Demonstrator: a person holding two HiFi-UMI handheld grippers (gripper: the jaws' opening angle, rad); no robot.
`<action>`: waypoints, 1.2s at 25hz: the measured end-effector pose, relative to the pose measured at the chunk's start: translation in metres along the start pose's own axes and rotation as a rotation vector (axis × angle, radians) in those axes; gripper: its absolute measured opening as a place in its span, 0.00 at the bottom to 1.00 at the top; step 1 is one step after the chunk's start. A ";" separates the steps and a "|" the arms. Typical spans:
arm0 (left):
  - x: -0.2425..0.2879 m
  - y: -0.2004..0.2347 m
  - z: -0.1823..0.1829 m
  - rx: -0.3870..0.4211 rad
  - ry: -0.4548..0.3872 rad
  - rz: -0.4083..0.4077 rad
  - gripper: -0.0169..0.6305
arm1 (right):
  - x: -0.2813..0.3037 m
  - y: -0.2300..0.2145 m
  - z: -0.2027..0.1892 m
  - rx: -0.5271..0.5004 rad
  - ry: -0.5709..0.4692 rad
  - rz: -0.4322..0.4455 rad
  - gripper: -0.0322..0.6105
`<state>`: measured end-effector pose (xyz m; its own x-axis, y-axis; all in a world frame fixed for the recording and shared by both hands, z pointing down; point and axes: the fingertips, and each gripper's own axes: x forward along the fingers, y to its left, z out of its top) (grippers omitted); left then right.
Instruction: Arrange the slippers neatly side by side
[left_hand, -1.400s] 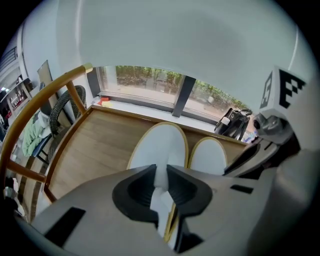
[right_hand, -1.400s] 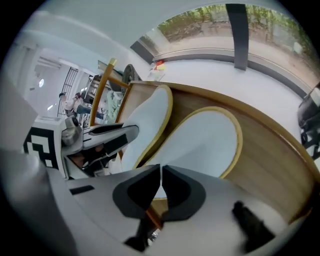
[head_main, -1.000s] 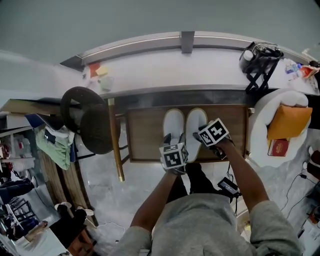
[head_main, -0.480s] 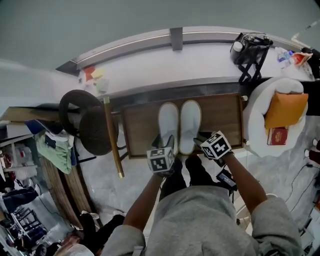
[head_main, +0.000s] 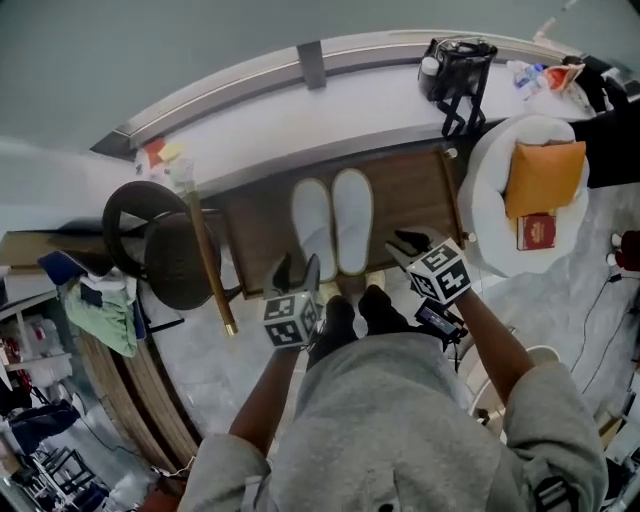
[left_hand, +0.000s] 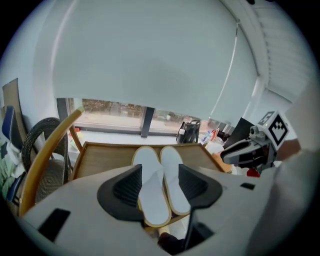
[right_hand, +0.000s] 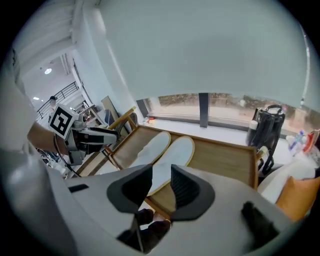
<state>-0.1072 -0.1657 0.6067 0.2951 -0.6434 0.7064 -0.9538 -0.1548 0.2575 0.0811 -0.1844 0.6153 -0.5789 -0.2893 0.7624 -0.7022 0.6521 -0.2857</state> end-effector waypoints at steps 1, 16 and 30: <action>-0.010 -0.004 0.009 0.018 -0.031 -0.011 0.39 | -0.014 0.000 0.006 -0.001 -0.031 -0.019 0.23; -0.128 -0.036 0.117 0.108 -0.354 0.013 0.07 | -0.182 0.028 0.099 -0.030 -0.523 -0.272 0.11; -0.188 -0.065 0.178 0.177 -0.525 0.051 0.07 | -0.234 0.039 0.155 -0.003 -0.747 -0.308 0.11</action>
<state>-0.1104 -0.1677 0.3398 0.2239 -0.9336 0.2798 -0.9744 -0.2084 0.0846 0.1247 -0.2002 0.3360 -0.4843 -0.8476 0.2169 -0.8749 0.4682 -0.1239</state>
